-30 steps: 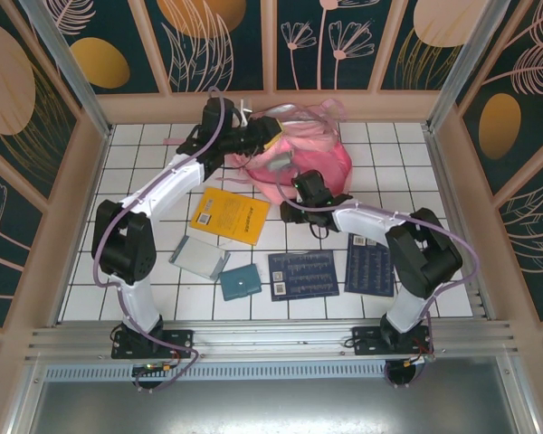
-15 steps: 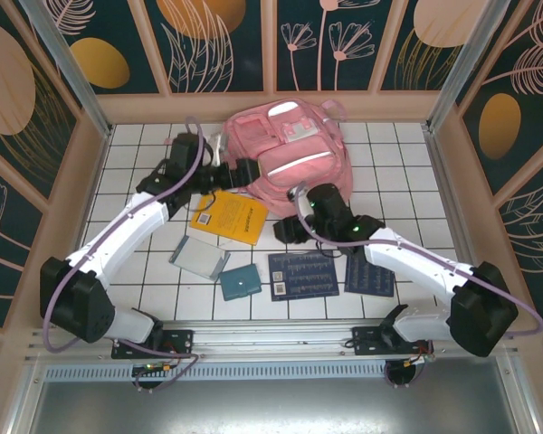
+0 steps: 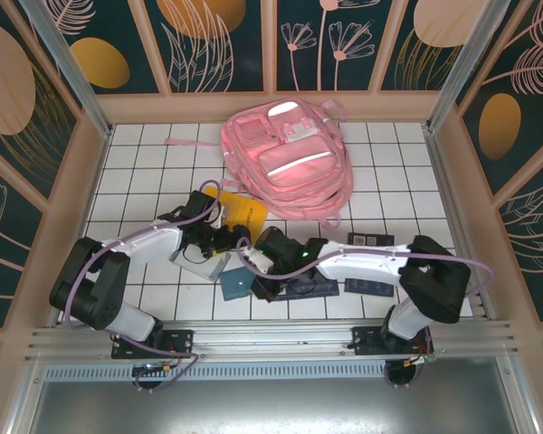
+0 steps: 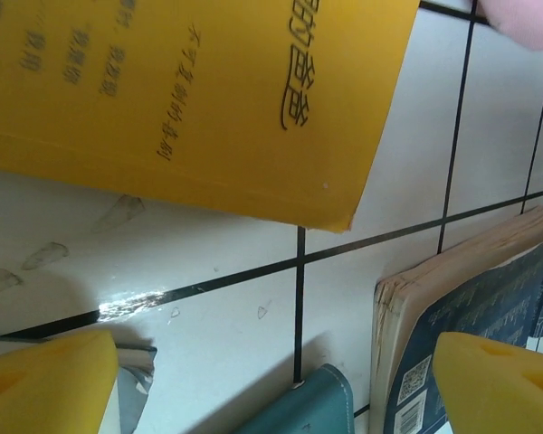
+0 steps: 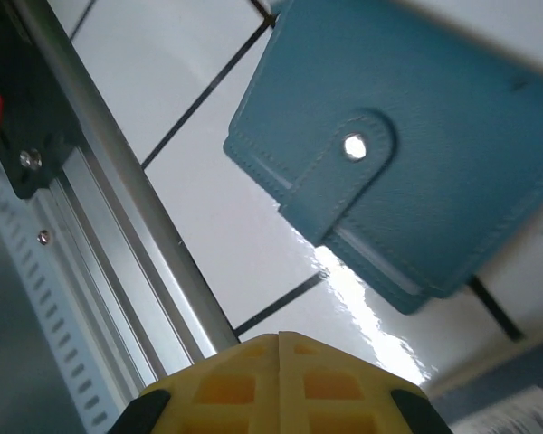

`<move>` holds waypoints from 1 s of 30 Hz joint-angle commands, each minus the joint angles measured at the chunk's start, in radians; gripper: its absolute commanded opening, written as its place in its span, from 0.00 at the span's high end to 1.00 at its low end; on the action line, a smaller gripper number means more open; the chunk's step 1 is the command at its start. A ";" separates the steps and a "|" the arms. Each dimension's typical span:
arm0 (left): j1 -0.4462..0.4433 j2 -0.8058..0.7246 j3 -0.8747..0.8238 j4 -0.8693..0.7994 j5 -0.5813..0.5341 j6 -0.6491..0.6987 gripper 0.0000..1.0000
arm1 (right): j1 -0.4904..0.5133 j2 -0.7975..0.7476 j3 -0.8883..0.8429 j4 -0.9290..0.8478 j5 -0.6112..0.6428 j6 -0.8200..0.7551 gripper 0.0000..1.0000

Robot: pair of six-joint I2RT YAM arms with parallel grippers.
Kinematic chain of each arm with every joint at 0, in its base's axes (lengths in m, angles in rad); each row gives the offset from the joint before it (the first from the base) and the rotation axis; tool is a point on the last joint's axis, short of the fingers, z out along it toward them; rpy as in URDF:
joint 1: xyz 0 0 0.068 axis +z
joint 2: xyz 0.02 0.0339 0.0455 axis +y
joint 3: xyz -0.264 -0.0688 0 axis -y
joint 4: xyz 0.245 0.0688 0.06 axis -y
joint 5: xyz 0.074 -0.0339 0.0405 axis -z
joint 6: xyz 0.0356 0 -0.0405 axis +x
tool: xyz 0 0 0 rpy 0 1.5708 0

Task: Pack the student bag
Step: Rotate the card holder at the bottom-center of the table.

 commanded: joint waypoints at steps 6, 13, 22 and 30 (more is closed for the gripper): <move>-0.031 0.045 -0.028 -0.013 0.061 0.040 0.12 | 0.042 0.184 0.116 -0.058 0.060 -0.069 1.00; -0.031 0.040 -0.035 -0.092 0.001 0.072 0.12 | 0.018 0.205 0.098 -0.079 0.254 -0.070 1.00; -0.032 0.026 -0.044 -0.116 0.009 0.059 0.16 | -0.120 0.111 0.033 0.000 0.353 -0.045 1.00; -0.032 -0.027 -0.018 -0.210 -0.135 0.066 0.16 | -0.204 0.007 -0.044 0.068 0.476 0.001 1.00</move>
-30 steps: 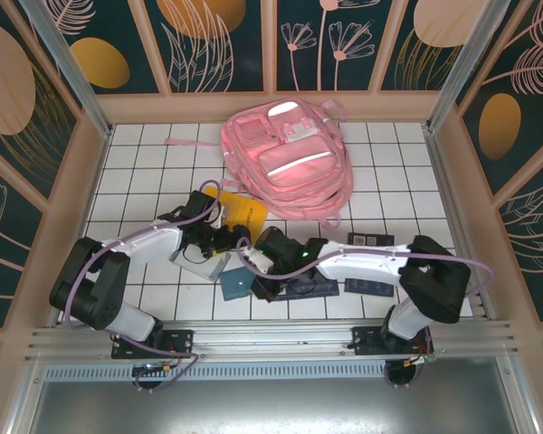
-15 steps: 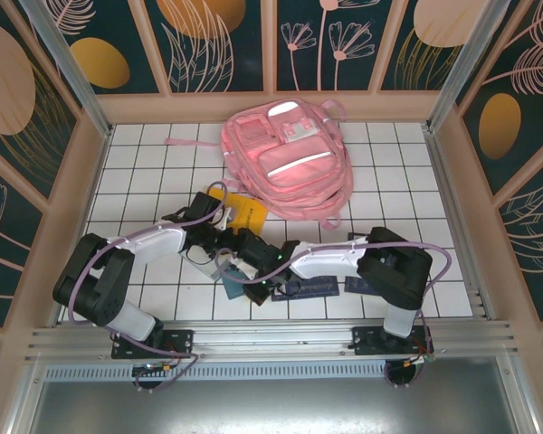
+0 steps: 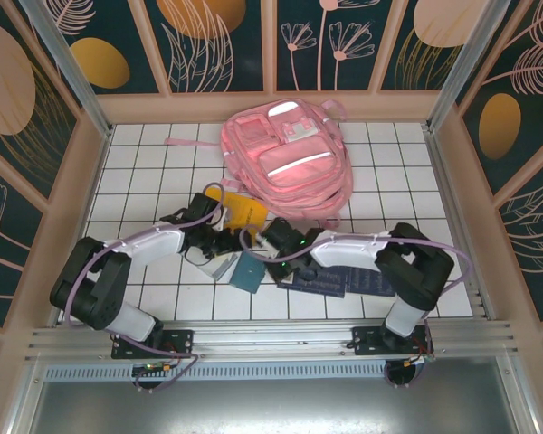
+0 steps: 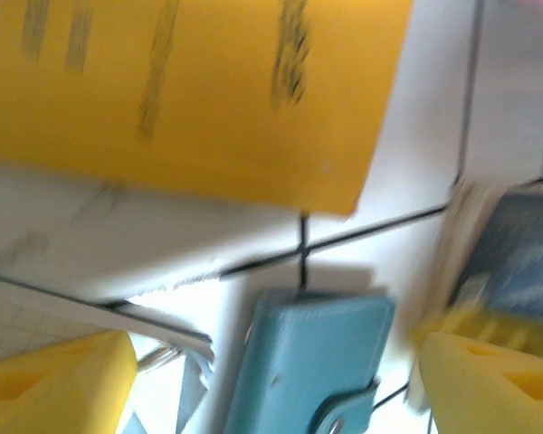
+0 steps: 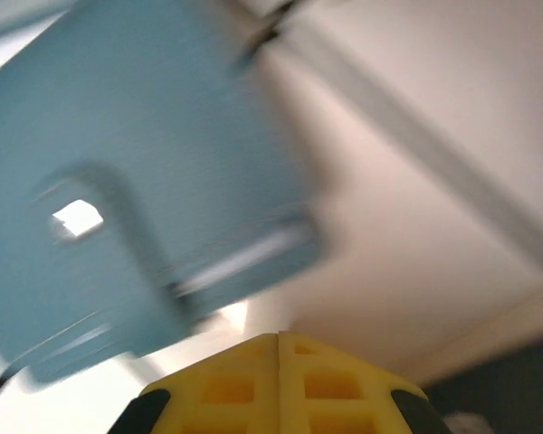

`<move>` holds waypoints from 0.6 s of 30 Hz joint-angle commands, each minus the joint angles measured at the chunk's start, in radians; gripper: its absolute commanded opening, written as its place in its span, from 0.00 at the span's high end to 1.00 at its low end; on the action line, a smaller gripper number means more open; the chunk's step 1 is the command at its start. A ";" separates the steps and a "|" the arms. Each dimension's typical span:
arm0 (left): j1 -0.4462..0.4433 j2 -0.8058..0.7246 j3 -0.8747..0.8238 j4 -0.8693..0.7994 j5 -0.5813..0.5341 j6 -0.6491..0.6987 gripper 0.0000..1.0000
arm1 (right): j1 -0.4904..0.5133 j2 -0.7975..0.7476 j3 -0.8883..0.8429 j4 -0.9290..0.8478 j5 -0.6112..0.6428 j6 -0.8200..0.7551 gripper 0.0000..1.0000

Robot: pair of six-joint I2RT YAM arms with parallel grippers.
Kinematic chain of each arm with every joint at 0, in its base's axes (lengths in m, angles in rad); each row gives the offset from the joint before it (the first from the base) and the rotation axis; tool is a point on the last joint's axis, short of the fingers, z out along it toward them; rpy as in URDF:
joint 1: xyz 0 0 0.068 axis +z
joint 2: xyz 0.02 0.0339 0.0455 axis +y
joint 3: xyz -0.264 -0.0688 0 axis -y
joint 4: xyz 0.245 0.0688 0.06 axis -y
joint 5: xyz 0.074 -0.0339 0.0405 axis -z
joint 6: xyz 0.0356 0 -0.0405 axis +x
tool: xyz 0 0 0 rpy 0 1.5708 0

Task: Pack the student bag
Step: Rotate the card holder at the bottom-center of the table, then pick up the card holder at the bottom-center of the table.

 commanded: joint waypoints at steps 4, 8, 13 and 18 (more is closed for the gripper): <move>-0.010 -0.023 0.035 -0.208 -0.138 0.024 0.17 | -0.027 -0.137 -0.052 0.072 0.083 0.048 1.00; -0.017 -0.082 0.036 -0.182 -0.048 -0.001 0.18 | -0.031 -0.209 -0.087 0.091 -0.053 0.074 1.00; -0.041 -0.116 0.030 -0.193 -0.017 0.034 0.19 | -0.027 -0.275 -0.159 0.158 -0.221 0.115 1.00; -0.098 -0.076 0.000 -0.128 0.013 0.027 0.18 | -0.011 -0.248 -0.176 0.182 -0.260 0.142 1.00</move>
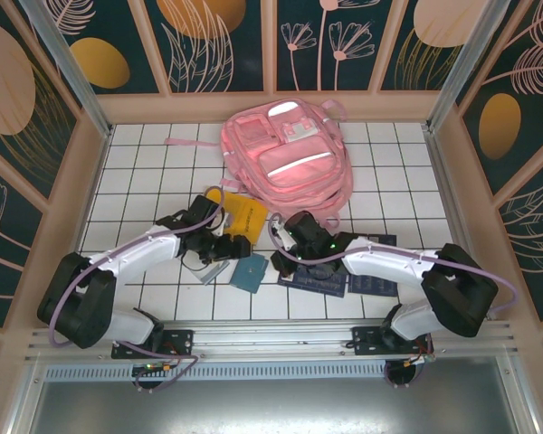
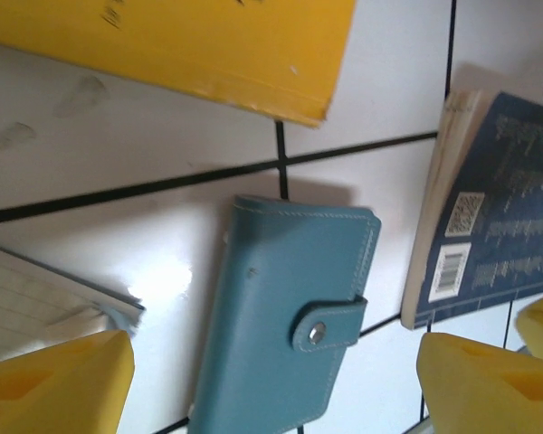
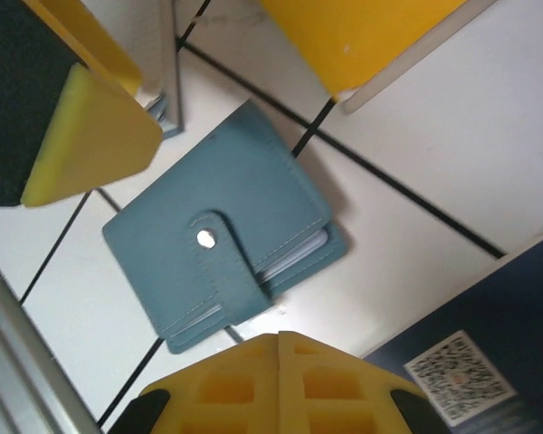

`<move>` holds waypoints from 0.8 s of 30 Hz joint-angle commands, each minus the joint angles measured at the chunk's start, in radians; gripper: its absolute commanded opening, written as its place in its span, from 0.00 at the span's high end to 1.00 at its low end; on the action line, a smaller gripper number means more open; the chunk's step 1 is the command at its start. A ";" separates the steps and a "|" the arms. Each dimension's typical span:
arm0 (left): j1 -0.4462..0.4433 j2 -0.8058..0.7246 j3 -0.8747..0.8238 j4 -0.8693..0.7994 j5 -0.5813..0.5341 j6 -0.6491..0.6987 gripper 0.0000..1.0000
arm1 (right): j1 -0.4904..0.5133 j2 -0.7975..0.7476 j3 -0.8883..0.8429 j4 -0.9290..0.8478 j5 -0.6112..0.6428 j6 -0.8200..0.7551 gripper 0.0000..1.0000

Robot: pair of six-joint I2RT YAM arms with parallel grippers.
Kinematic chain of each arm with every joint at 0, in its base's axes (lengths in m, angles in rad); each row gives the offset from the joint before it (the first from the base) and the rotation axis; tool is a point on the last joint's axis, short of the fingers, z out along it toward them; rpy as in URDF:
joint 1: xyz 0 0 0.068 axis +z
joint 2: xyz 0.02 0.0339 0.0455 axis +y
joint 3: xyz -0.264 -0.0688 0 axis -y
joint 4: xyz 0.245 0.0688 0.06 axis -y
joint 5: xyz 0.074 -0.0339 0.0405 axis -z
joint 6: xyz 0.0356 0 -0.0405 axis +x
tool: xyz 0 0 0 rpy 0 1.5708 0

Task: Pack the student bag
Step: Pick up the card holder at the bottom-center of the table.

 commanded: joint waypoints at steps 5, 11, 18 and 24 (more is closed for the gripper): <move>-0.050 0.078 -0.047 0.078 0.018 -0.005 0.17 | 0.050 0.048 -0.013 0.066 -0.086 0.060 1.00; -0.054 0.125 -0.078 0.130 0.024 -0.017 0.17 | 0.100 0.116 -0.007 0.070 -0.025 0.087 1.00; -0.054 0.146 -0.091 0.186 0.073 -0.044 0.21 | 0.121 0.219 0.033 0.026 0.124 0.097 1.00; -0.056 0.154 -0.101 0.193 0.102 -0.044 0.32 | 0.125 0.275 0.052 0.053 0.159 0.098 1.00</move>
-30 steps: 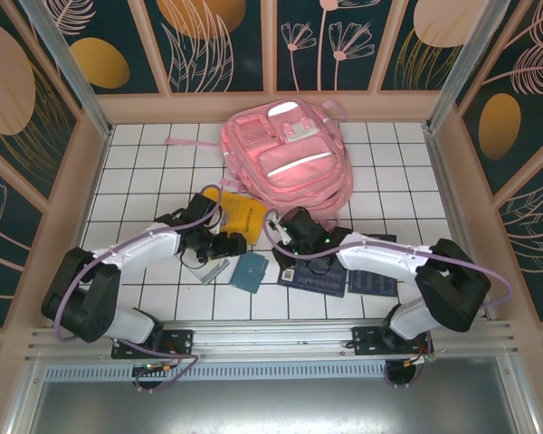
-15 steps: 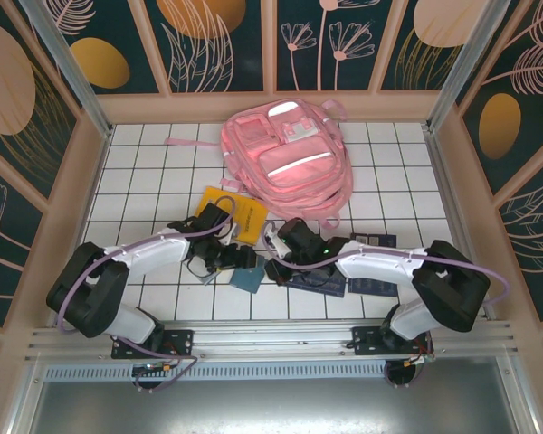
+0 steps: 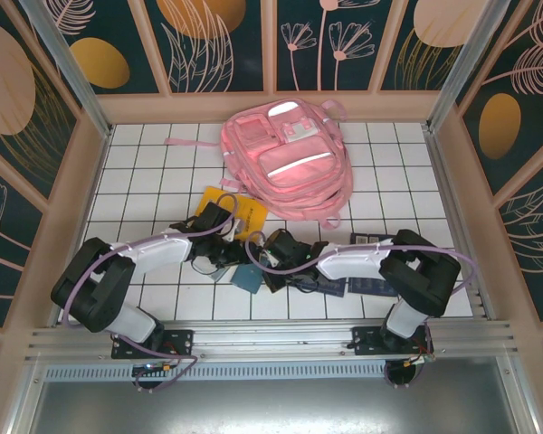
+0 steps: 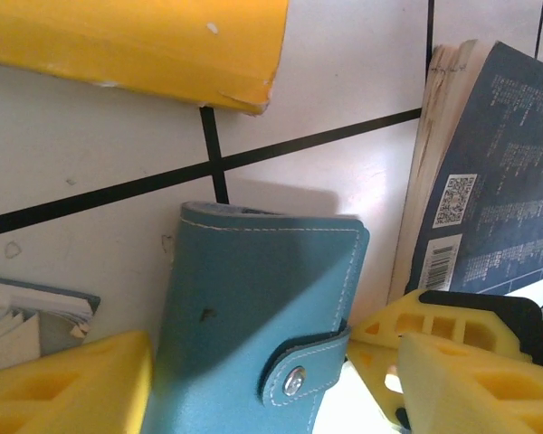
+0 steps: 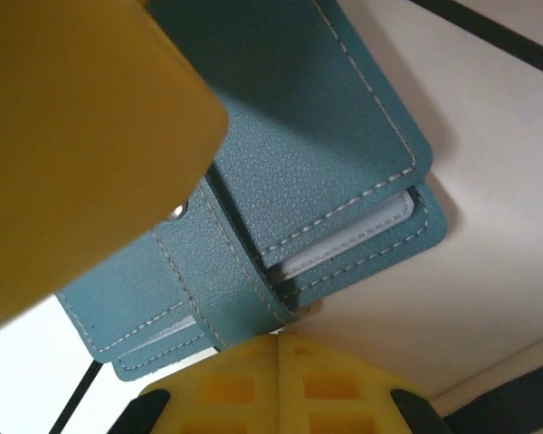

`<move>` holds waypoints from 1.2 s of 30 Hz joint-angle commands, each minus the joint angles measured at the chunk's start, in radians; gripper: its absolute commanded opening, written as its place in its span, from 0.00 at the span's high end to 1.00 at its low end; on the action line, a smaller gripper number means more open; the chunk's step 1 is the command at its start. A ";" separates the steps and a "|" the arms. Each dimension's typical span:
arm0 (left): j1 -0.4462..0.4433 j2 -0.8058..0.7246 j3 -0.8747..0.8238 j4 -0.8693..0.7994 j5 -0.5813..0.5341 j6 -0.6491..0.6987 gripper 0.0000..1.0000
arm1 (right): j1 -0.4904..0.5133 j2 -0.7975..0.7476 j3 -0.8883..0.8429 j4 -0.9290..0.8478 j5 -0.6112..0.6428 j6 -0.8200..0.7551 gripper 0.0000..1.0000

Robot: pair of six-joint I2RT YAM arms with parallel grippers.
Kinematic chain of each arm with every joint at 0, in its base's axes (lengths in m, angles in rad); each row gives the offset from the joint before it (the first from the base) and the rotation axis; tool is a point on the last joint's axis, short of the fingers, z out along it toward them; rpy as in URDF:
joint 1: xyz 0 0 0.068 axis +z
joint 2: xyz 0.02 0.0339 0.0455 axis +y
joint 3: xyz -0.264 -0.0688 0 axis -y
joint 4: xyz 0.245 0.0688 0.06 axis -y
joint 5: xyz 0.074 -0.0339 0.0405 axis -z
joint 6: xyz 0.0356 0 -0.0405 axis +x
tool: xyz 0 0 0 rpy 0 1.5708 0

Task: Pack the student bag
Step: Pick up the card holder at the bottom-center of the table.

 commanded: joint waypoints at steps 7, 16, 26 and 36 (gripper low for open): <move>-0.010 0.021 -0.059 0.024 0.121 -0.028 0.45 | 0.002 0.067 0.012 0.059 0.074 0.035 1.00; -0.010 0.012 -0.054 0.064 0.181 -0.046 0.78 | -0.008 0.058 -0.004 0.074 0.068 0.042 1.00; -0.010 -0.036 0.000 -0.046 0.108 0.011 1.00 | -0.015 0.017 -0.023 0.061 0.097 0.052 1.00; 0.000 -0.141 0.224 -0.247 -0.043 0.073 1.00 | -0.079 -0.321 0.001 -0.115 0.143 0.035 0.63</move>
